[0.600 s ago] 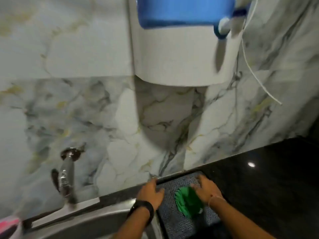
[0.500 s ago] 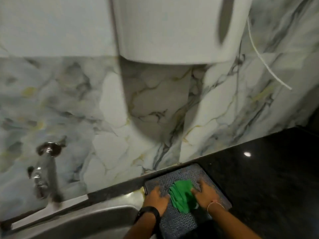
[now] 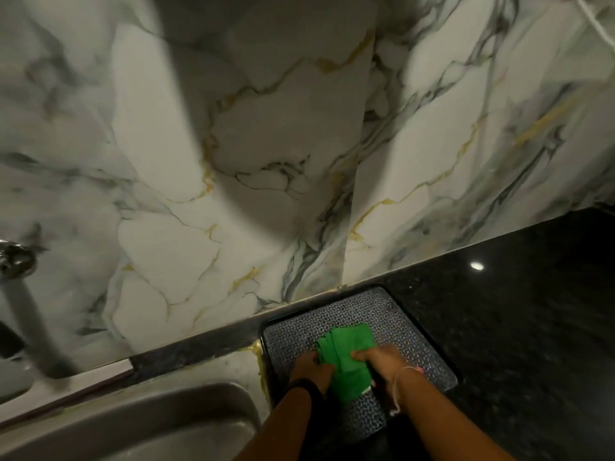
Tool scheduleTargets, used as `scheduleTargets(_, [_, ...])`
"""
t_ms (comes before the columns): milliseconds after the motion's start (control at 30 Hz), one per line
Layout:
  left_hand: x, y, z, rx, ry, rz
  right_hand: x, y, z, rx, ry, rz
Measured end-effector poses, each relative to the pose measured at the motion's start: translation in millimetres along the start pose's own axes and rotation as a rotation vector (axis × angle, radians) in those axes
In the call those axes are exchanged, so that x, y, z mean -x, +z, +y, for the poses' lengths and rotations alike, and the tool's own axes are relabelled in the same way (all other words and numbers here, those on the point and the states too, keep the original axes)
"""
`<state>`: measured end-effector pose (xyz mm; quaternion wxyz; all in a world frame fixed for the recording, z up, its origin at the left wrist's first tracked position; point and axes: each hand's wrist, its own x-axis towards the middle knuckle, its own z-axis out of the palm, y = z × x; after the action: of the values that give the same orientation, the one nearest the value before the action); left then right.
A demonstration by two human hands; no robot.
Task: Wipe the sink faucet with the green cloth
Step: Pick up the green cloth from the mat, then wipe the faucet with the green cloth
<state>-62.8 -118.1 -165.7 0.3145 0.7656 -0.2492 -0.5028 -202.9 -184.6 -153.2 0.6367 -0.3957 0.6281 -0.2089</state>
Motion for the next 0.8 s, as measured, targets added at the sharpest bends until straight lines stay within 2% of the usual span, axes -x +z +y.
scheduleTargets(67, [22, -12, 3, 0.117, 0.014, -0.052, 21, 2, -2, -0.181, 0.042, -0.109])
scheduleTargets(133, [51, -28, 8, 0.247, -0.008, -0.155, 46, 11, -4, -0.297, 0.005, -0.181])
scheduleTargets(200, [83, -51, 11, 0.288, -0.009, -0.232, 75, 28, -7, -0.378, -0.057, -0.247])
scheduleTargets(267, [117, -86, 17, 0.245, 0.01, -0.25, 100, 53, -13, -0.428, -0.131, -0.237])
scheduleTargets(333, [141, -127, 18, 0.096, 0.138, -0.076, 120, 82, -21, -0.435, -0.19, -0.193])
scheduleTargets(433, [189, -227, 19, -0.297, 0.446, 0.384, 171, 147, -44, -0.305, -0.363, -0.072])
scheduleTargets(533, [234, -328, 33, -0.48, 0.775, 0.745, 229, 214, -76, 0.028, -0.701, 0.026])
scheduleTargets(633, [269, -421, 54, -0.714, 1.009, 1.079, 278, 277, -111, 0.407, -1.127, 0.067])
scheduleTargets(700, [281, -475, 73, -0.868, 1.1, 1.254, 298, 317, -134, 0.619, -1.387, 0.068])
scheduleTargets(800, [280, -551, 104, -1.169, 1.15, 1.385, 306, 376, -164, 0.962, -1.572, 0.066])
